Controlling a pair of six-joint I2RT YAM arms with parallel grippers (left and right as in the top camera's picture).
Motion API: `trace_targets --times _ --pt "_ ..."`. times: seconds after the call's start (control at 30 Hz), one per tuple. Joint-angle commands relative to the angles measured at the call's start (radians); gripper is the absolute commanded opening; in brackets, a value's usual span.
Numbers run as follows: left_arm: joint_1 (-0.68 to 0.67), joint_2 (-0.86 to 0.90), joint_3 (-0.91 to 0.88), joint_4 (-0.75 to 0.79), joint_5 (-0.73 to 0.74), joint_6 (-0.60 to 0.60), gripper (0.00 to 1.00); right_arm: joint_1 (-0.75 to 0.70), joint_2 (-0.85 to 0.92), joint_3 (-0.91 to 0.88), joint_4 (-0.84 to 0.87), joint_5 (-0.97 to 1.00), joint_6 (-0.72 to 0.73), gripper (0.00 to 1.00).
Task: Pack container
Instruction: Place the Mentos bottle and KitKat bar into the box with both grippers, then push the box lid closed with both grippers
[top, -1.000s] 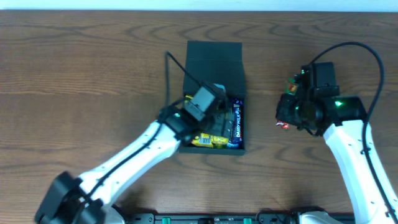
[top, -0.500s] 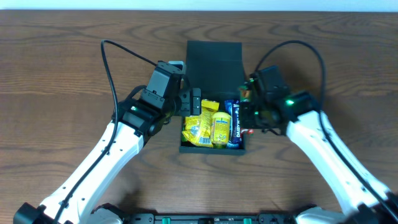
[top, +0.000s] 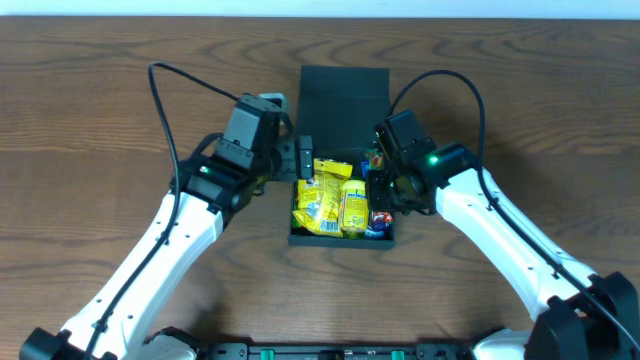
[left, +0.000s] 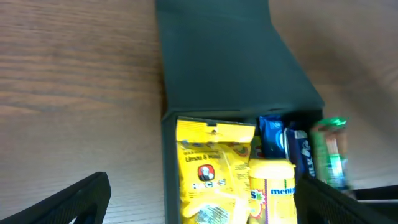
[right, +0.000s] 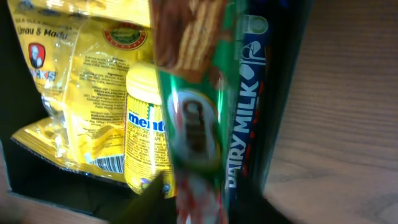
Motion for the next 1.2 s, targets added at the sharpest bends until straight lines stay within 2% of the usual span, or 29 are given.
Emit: trace_targets --times 0.0,0.07,0.23,0.27,0.3,0.33,0.37,0.4,0.43,0.47,0.67,0.83,0.93,1.07,1.17 --pt "0.018 0.001 0.017 0.003 0.021 0.021 0.95 0.004 0.003 0.012 0.001 0.003 0.008 0.70" --pt "0.020 0.001 0.017 0.021 0.022 0.026 0.95 0.002 -0.001 0.012 0.002 -0.001 0.007 0.74" --pt "0.020 0.001 0.017 0.025 0.013 0.112 0.97 -0.041 -0.047 0.037 0.005 0.015 0.003 0.70" --pt "0.020 0.001 0.017 0.029 0.002 0.129 0.90 -0.061 -0.067 0.042 0.008 0.032 0.003 0.68" --pt "0.020 0.001 0.017 0.032 -0.027 0.135 0.73 -0.084 -0.086 0.042 0.016 0.049 0.004 0.65" --pt "0.020 0.001 0.017 0.034 -0.060 0.137 0.46 -0.107 -0.101 0.042 0.024 0.061 0.003 0.58" --pt "0.020 0.001 0.017 0.034 -0.112 0.137 0.22 -0.136 -0.112 0.042 0.033 0.069 0.002 0.44" --pt "0.021 0.003 0.017 0.034 -0.159 0.136 0.06 -0.164 -0.116 0.042 0.041 0.068 -0.005 0.18" --pt "0.021 0.007 0.017 0.035 -0.205 0.129 0.06 -0.198 -0.116 0.042 0.049 0.068 -0.005 0.03" --pt "0.025 0.014 0.017 0.043 -0.230 0.108 0.06 -0.234 -0.108 0.041 0.056 0.066 -0.006 0.02" --pt "0.083 0.127 0.017 0.108 -0.129 0.088 0.06 -0.334 -0.004 0.040 0.113 -0.037 -0.056 0.01" --pt "0.194 0.309 0.017 0.181 0.091 0.040 0.06 -0.389 0.155 0.040 0.202 -0.169 -0.076 0.01" --pt "0.281 0.407 0.018 0.269 0.303 0.013 0.06 -0.430 0.240 0.040 0.282 -0.266 -0.075 0.01" --pt "0.356 0.532 0.060 0.336 0.458 -0.071 0.06 -0.469 0.347 0.043 0.415 -0.434 -0.069 0.01" --pt "0.359 0.635 0.146 0.334 0.539 -0.073 0.06 -0.472 0.435 0.064 0.490 -0.501 -0.047 0.01"
